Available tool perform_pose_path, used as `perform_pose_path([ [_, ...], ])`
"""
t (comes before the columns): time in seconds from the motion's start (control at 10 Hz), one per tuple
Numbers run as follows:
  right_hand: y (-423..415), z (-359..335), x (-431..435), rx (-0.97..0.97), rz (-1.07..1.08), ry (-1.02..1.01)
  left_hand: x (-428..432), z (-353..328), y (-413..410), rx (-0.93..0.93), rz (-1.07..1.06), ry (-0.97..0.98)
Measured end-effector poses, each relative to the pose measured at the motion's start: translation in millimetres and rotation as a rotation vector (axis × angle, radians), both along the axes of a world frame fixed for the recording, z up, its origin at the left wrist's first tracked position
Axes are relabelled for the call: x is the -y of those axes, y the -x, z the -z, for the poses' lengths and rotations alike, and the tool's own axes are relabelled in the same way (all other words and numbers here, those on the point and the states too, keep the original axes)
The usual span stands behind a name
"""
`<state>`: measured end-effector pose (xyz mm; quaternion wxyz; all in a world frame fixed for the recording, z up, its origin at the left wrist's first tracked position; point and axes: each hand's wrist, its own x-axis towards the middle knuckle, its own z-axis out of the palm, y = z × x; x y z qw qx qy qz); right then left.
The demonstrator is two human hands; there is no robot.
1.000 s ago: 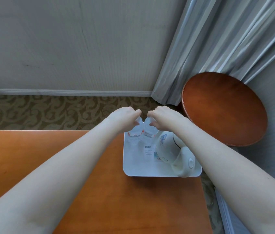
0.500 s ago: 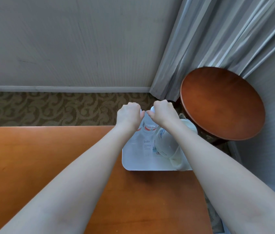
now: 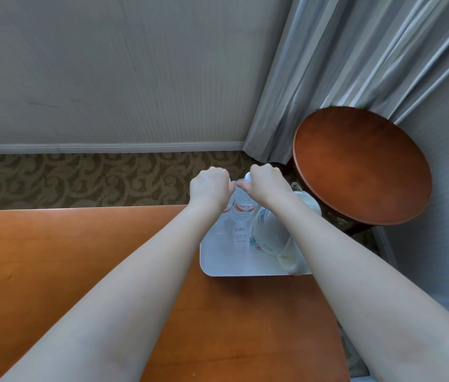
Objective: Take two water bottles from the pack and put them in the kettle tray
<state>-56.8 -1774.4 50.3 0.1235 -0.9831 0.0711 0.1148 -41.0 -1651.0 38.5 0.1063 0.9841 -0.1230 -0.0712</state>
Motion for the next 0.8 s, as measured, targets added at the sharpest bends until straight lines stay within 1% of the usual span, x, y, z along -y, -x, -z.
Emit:
perform_pose_path([
  [0.2,4.9,-1.0,4.3,-0.031,0.012,-0.004,-7.1,1.2,1.8,-0.005,-0.005,0.066],
  [0.3,5.9,-2.2,6.1,-0.067,0.026,-0.03,-12.5,-1.1,-1.1,-0.072,-0.026,0.111],
  [0.5,10.5,-7.8,7.6,-0.105,0.083,-0.122,-24.9,-8.0,-1.5,-0.209,-0.034,0.127],
  [0.6,16.6,-11.2,8.5,-0.092,0.077,-0.127,-28.9,-12.0,4.9,-0.213,0.0,0.081],
  [0.7,23.2,-16.2,11.2,-0.019,0.074,-0.141,-33.2,-18.8,9.6,-0.164,0.024,0.038],
  [0.8,36.7,-25.6,16.0,0.0,0.053,-0.167,-38.1,-29.0,18.0,-0.168,0.043,0.05],
])
